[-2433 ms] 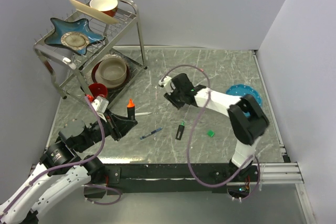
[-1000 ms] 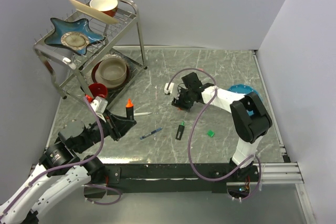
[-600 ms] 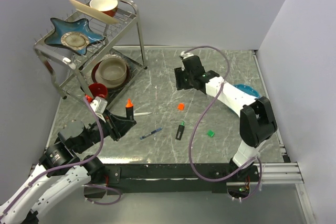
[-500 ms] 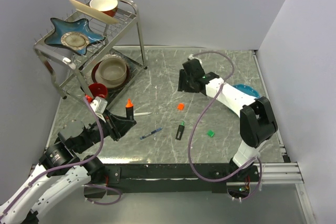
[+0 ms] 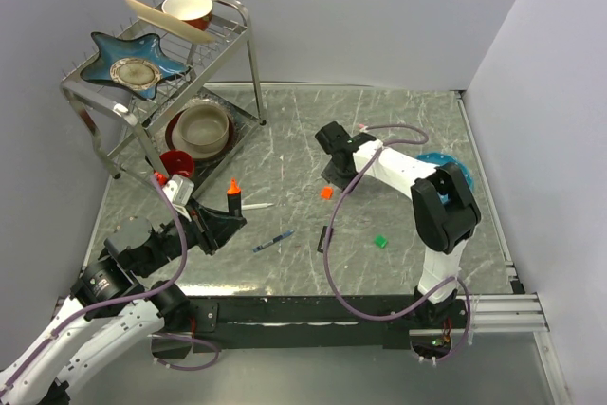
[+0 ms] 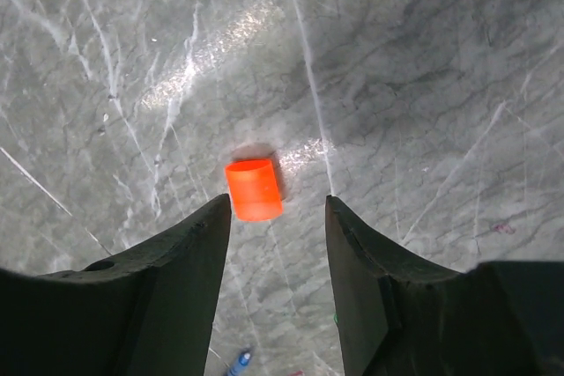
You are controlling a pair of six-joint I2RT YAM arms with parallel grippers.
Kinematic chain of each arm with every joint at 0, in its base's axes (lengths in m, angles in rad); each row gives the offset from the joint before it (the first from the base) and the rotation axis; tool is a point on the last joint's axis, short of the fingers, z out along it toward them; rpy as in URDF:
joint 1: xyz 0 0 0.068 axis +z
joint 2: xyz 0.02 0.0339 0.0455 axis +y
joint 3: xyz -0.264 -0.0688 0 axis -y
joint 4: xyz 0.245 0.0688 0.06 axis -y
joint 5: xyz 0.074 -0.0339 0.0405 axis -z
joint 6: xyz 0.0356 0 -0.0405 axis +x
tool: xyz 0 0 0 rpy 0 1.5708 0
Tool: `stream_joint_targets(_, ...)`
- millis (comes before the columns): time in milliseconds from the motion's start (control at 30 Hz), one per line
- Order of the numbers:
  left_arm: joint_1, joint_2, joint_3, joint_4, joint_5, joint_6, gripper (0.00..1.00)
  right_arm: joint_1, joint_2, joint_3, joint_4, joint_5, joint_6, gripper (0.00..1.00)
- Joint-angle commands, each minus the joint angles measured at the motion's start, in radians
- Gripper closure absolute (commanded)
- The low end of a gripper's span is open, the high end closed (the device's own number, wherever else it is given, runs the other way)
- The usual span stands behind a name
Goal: Insert the pens into the pen caps
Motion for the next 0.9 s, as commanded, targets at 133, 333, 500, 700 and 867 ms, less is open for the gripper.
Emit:
stream_joint_targets(133, -0.001, 0.002, 0.002, 0.031, -0.001, 0.003, 0.99, 0.030, 0.046, 0.084, -0.044, 0.071, 0.077, 0.43)
stream_joint_targets(333, -0.002, 0.005, 0.002, 0.032, 0.000, 0.003, 0.99, 0.055, 0.089, 0.125, -0.074, 0.083, 0.085, 0.43)
stream_joint_targets(500, -0.002, 0.004, 0.002, 0.031, -0.001, 0.002, 0.99, 0.059, 0.107, 0.132, -0.085, 0.100, 0.093, 0.43)
stream_joint_targets(700, -0.002, 0.002, 0.002, 0.029, -0.001, 0.000, 0.99, 0.064, 0.141, 0.138, -0.068, 0.090, 0.073, 0.43)
stream_joint_targets(867, -0.002, 0.005, 0.002, 0.031, -0.001, 0.002, 0.99, 0.065, 0.166, 0.156, -0.065, 0.091, 0.059, 0.43)
